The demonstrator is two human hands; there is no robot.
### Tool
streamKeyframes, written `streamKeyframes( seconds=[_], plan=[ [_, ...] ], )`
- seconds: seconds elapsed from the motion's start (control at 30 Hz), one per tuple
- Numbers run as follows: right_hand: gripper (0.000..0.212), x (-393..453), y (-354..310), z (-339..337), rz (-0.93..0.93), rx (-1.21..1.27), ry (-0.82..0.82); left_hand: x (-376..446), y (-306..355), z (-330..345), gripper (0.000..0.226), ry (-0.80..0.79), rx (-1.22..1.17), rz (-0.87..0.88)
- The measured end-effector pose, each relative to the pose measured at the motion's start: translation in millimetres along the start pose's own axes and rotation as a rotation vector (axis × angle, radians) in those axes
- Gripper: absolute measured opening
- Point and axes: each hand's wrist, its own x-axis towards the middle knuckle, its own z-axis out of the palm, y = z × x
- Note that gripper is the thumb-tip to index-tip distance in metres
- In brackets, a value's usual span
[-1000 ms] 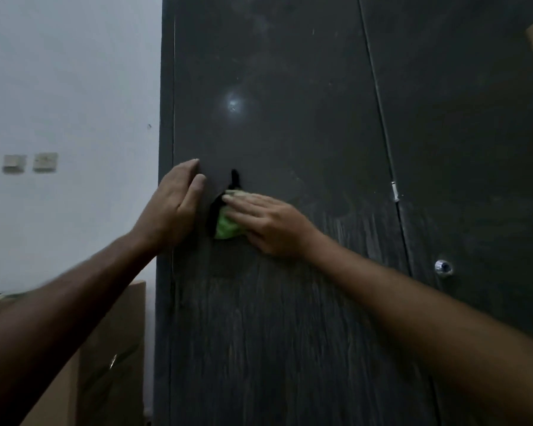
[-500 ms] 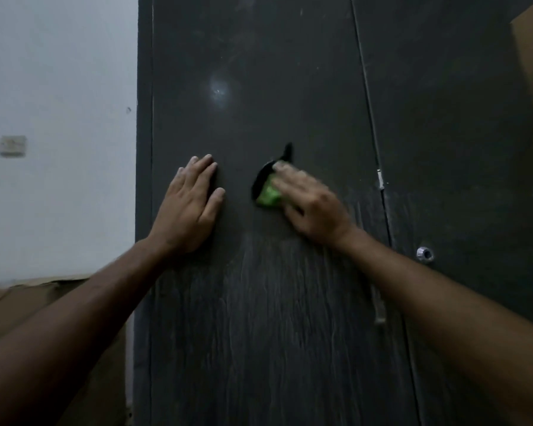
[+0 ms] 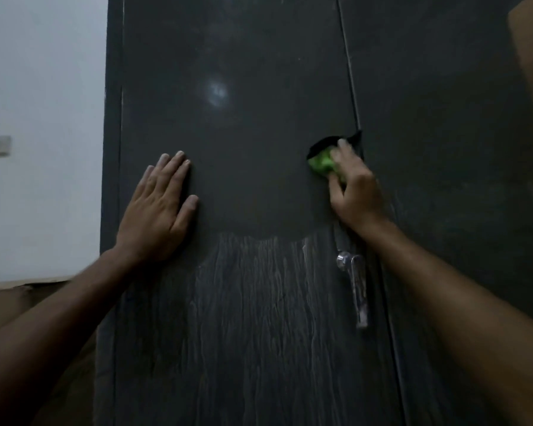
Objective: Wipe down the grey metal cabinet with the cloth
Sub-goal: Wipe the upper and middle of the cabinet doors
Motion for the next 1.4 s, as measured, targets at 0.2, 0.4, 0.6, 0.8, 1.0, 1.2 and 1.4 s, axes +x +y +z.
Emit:
streamKeyframes(
  seconds=[0.2, 0.4, 0.6, 0.8, 1.0, 1.2, 1.4],
  plan=[
    [0.051, -34.2, -56.1, 35.5, -0.307, 0.053, -0.126, -0.4, -3.1, 2.9, 0.074, 0.018, 0.09, 0.016],
    [0.052, 4.8, 12.2, -3.8, -0.15, 0.034, -0.134, -1.1, -2.8, 7.4, 0.074, 0.039, 0.126, 0.033],
    [0.058, -10.9, -16.3, 6.9, -0.135, 0.162, -0.212, -1.2, -7.6, 9.2, 0.074, 0.039, 0.14, 0.035],
    [0.056, -13.8, 55.9, -48.8, -0.068, 0.007, -0.186, -0.6, -7.2, 10.1, 0.075, 0.031, 0.16, 0.037],
    [0.057, -47.7, 52.7, -33.2, -0.327, 0.079, -0.37, -1.8, -6.5, 7.0, 0.075, 0.032, 0.146, 0.045],
    [0.057, -38.4, 75.3, -57.7, -0.004, -0.026, -0.222, -2.2, 0.3, 7.2, 0.075, 0.042, 0.121, 0.039],
    [0.054, -58.8, 101.9, -65.2, -0.228, -0.078, -0.34, 2.3, 8.7, -1.6, 0.075, 0.024, 0.068, 0.031]
  ],
)
